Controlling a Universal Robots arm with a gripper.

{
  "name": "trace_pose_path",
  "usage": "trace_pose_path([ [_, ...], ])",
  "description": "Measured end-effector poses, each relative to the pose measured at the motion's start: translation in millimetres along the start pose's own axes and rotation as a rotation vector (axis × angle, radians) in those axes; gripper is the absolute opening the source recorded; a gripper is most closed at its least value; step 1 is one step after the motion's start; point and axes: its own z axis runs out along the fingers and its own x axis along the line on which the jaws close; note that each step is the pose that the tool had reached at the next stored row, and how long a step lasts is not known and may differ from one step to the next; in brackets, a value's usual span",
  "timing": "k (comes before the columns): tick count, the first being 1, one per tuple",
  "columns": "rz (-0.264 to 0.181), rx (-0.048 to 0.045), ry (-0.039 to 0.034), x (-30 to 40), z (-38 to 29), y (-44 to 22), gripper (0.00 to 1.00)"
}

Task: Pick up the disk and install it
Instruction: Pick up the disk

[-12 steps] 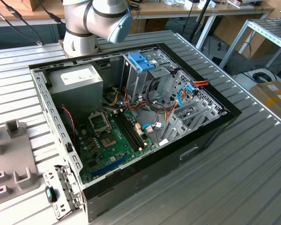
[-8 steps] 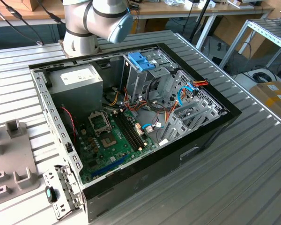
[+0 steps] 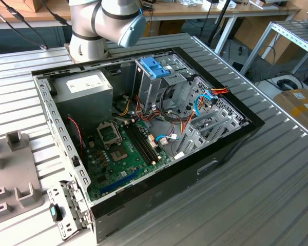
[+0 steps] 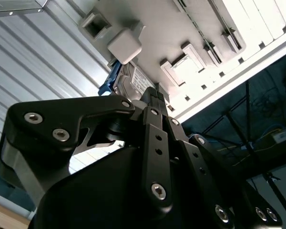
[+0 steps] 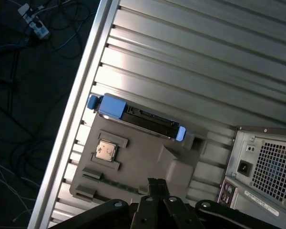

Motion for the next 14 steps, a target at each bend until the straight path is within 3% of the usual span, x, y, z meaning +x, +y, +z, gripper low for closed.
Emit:
trace_pose_path([
  [14, -0.089, -0.0023, 0.0015, 0.0, 0.0, 0.0, 0.11],
])
